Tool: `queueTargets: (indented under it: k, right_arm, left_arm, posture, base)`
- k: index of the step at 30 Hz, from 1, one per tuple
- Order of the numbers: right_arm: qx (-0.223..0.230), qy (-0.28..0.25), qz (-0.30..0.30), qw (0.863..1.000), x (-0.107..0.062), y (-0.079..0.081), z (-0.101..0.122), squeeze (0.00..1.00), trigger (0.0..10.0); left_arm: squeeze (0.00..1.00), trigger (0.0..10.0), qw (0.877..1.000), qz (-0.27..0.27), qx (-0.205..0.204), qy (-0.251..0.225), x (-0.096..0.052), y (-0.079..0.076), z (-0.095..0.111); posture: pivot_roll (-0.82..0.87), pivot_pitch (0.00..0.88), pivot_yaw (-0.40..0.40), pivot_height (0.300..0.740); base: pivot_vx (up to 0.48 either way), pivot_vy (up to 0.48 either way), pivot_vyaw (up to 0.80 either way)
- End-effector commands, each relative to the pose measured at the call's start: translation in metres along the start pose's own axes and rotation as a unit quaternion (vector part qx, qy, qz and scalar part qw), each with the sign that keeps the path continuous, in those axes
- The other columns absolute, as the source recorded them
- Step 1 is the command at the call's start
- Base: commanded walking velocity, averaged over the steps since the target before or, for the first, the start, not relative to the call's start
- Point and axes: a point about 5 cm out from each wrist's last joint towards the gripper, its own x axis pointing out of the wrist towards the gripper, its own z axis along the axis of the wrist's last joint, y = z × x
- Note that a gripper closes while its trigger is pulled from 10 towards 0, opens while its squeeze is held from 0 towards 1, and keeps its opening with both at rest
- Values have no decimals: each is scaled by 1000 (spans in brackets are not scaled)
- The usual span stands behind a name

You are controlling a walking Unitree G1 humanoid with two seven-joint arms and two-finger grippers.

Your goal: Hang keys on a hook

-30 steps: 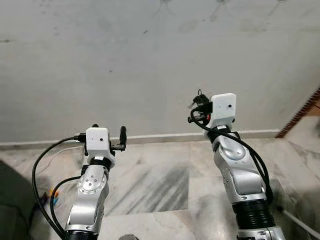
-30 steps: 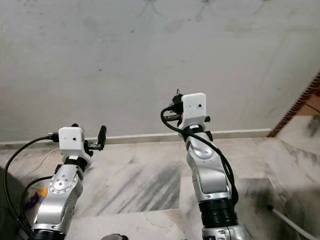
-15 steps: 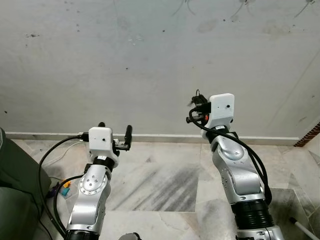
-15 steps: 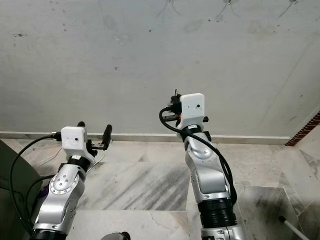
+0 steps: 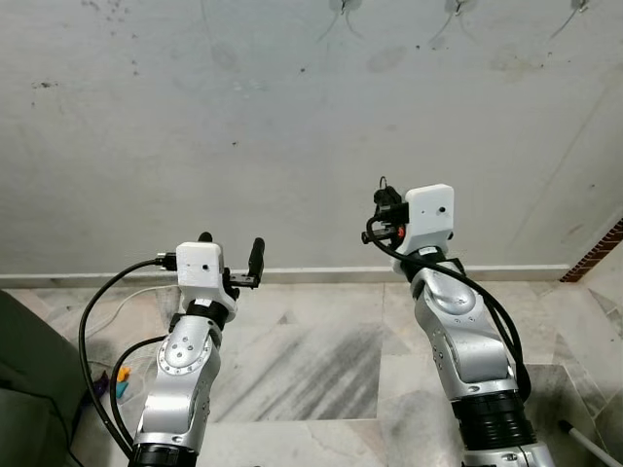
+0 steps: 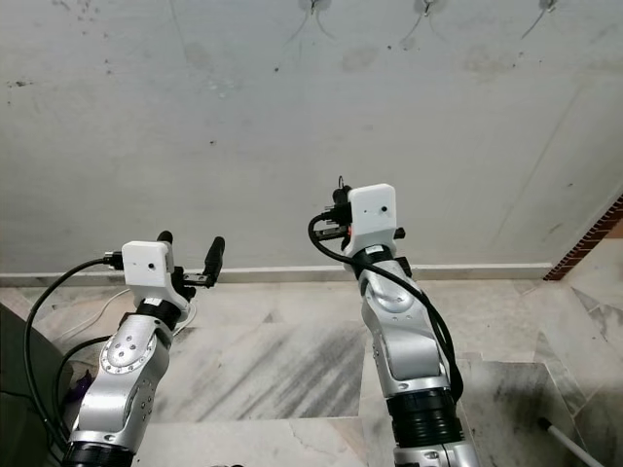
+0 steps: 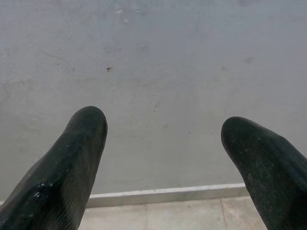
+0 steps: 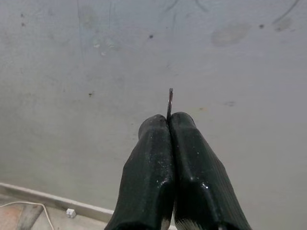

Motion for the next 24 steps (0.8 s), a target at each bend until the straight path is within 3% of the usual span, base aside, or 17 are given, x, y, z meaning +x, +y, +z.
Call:
queueTargets:
  k: [1, 24]
  right_arm:
    - [-4, -14, 9, 1000, 0, 4, 5, 0, 10000]
    - [-14, -24, 38, 999, 3, 14, 6, 0, 10000]
  left_arm:
    - [0, 10000, 1000, 3, 3, -6, 0, 4, 4]
    - [0, 10000, 1000, 8, 5, -6, 2, 6, 2]
  posture:
    - [9, 114, 17, 740]
    - [10, 95, 13, 740]
  base:
    - [405, 0, 0]
    - [412, 0, 0]
